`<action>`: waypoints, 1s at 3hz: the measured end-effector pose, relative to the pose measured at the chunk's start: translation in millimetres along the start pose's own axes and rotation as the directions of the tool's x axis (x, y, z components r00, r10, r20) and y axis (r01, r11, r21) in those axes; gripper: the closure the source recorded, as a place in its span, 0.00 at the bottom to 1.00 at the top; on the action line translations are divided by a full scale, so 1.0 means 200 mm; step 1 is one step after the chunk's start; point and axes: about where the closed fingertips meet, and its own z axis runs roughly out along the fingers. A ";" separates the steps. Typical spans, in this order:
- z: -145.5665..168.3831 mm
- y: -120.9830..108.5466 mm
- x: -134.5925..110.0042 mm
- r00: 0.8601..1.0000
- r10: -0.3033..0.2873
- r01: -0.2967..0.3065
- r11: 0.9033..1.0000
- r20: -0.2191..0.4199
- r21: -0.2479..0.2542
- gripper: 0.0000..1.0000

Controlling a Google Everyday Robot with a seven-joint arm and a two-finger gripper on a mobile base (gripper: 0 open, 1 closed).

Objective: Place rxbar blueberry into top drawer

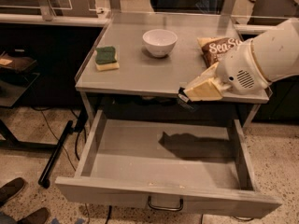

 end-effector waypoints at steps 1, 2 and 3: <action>0.00 0.00 0.00 1.000 0.000 0.000 1.000 0.000 0.000 1.00; 0.10 -0.01 0.16 0.996 0.093 -0.092 0.995 0.013 -0.031 1.00; 0.24 -0.04 0.27 0.987 0.161 -0.158 0.984 0.020 -0.083 1.00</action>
Offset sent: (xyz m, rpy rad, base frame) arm -0.0023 -0.0274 -0.0947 0.1436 0.1817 -0.1265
